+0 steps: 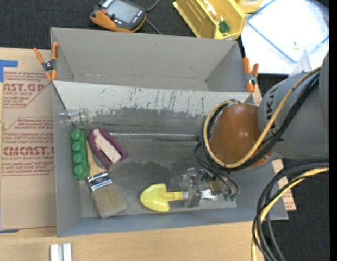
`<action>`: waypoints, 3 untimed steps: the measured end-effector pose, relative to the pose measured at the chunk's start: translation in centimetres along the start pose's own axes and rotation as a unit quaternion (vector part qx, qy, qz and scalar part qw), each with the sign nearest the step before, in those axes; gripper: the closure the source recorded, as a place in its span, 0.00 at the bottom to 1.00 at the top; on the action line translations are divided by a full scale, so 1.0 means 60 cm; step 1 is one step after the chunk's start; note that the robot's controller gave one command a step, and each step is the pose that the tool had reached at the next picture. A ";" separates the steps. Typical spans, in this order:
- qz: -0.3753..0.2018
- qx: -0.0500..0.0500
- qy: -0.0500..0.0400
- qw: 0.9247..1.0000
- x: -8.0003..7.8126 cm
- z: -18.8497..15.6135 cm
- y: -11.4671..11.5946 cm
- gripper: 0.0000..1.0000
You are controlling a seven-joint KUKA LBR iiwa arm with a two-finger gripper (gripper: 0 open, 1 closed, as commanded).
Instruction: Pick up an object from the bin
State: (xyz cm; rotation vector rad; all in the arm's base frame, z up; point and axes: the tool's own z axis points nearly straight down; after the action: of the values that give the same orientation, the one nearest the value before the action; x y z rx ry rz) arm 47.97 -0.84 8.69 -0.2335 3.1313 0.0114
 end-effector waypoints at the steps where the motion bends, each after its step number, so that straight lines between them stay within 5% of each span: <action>1: 0.000 0.000 -0.002 1.000 -0.002 -0.021 0.000 1.00; 3: 0.000 0.000 -0.001 1.000 -0.002 -0.058 0.002 1.00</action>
Offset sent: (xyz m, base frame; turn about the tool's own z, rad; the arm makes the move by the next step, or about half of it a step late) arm 0.0014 0.0003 0.0358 -0.0001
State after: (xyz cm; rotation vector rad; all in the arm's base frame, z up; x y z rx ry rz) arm 48.05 -0.74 12.16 -0.2332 3.1287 0.0109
